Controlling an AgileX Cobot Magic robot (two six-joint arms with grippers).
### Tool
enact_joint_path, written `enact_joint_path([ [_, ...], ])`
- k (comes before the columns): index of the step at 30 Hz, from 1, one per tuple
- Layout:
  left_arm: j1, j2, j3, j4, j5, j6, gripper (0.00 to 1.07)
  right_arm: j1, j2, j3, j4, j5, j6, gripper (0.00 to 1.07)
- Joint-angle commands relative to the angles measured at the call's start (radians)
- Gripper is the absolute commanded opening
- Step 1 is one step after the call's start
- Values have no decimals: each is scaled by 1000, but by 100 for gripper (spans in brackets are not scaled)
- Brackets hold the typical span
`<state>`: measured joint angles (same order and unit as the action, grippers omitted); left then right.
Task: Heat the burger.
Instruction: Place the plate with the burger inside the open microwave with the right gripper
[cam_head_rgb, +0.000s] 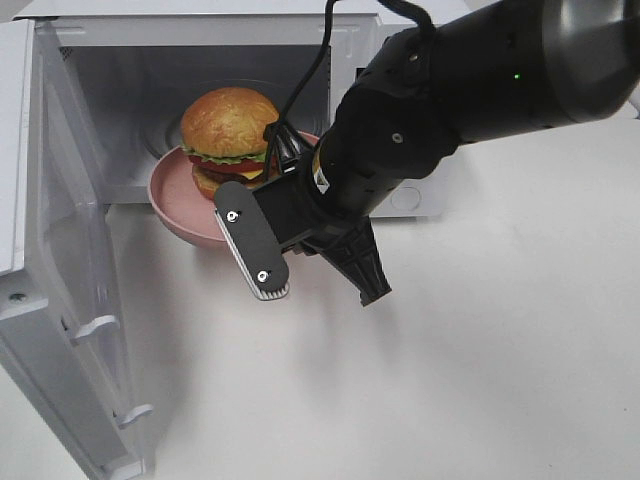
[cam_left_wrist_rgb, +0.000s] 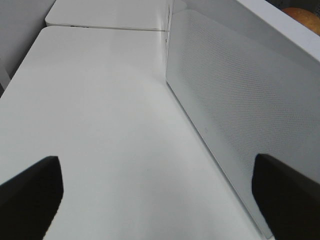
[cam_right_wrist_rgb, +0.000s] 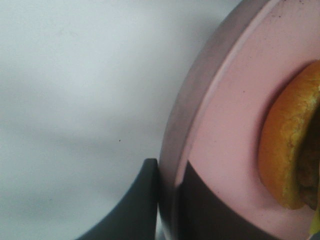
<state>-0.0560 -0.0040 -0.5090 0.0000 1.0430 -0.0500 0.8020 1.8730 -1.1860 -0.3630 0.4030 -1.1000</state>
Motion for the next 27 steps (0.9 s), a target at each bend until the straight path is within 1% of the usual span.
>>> enact_joint_path([
  [1,2,-21,3,7,-7,1,98,-1,10,-41,-22,-39,7,0],
  [6,2,-21,3,7,-7,1,98,-14,56,-93,-22,-38,10,0],
  [8,2,-21,3,7,-7,1,98,-35,76,-126,-20,-36,22,0],
  [15,2,-21,3,7,-7,1,98,-60,122,-187,-25,-34,44,0],
  [17,2,-21,3,7,-7,1,98,-60,128,-194,-25,-34,43,0],
  [20,2,-21,3,7,-7,1,98,-60,160,-241,-29,-30,43,0],
  [22,2,-21,3,7,-7,1,98,-60,170,-251,-29,-30,43,0],
  [23,2,-21,3,7,-7,1,98,-60,192,-283,-29,-28,43,0],
  [24,2,-21,3,7,-7,1,98,-60,192,-283,-29,-28,43,0],
  [25,2,-21,3,7,-7,1,98,-60,212,-319,-29,-15,43,0],
  [27,2,-21,3,7,-7,1,98,-60,220,-333,-28,-6,43,0],
])
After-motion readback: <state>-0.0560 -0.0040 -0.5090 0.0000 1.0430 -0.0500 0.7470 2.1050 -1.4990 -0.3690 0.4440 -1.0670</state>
